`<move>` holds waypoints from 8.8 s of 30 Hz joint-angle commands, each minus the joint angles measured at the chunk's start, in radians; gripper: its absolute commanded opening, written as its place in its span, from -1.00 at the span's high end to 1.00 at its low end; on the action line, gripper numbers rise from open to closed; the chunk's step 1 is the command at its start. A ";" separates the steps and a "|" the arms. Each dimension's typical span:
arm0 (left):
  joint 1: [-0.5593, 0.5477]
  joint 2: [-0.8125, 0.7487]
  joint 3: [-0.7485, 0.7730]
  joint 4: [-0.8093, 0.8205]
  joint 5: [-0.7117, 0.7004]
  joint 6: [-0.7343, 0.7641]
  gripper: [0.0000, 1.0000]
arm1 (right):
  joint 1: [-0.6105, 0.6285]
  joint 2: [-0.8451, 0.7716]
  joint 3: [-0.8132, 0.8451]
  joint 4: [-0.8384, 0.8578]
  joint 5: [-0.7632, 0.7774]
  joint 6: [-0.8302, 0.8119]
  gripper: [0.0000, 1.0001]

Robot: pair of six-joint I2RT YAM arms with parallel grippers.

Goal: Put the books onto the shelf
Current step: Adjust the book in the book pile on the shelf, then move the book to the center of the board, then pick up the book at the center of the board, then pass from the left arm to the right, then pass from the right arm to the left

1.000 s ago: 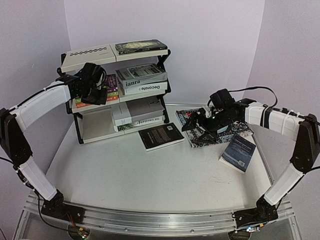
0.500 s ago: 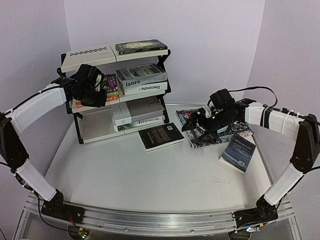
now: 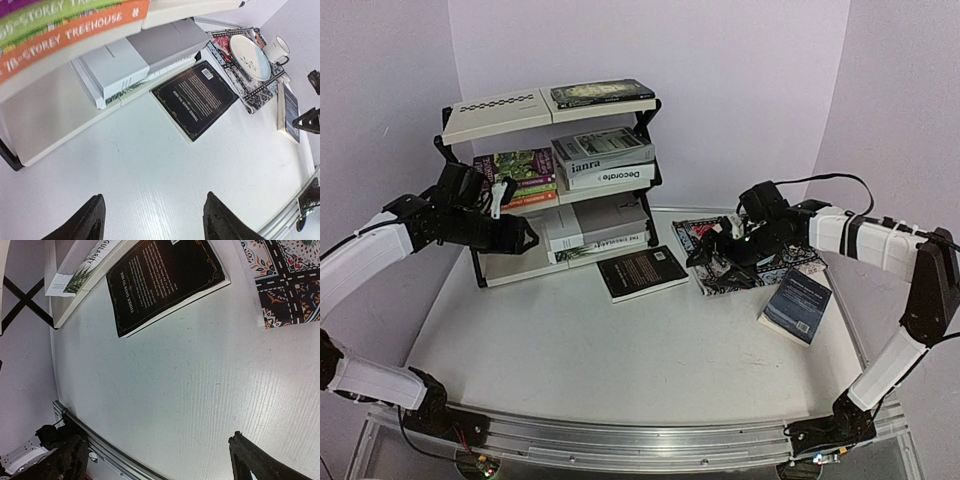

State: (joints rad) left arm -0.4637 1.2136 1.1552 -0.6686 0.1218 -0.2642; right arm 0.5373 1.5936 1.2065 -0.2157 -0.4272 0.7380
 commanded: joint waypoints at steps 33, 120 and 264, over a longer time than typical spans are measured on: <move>-0.191 0.455 -0.266 0.836 -0.037 -0.506 -0.74 | -0.029 0.592 0.419 0.171 0.185 -0.222 -0.72; -0.286 0.695 -0.221 0.948 0.344 -0.563 -0.14 | -0.005 0.281 -0.205 0.281 -0.187 0.012 0.56; -0.470 0.106 -0.045 0.327 0.277 0.897 -0.20 | 0.511 -0.024 0.387 -0.274 0.427 -1.327 1.00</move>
State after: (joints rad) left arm -0.9258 1.3164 1.0618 -0.3235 0.4451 0.6257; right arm 1.0380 1.6238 1.5631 -0.5508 -0.0110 -0.5707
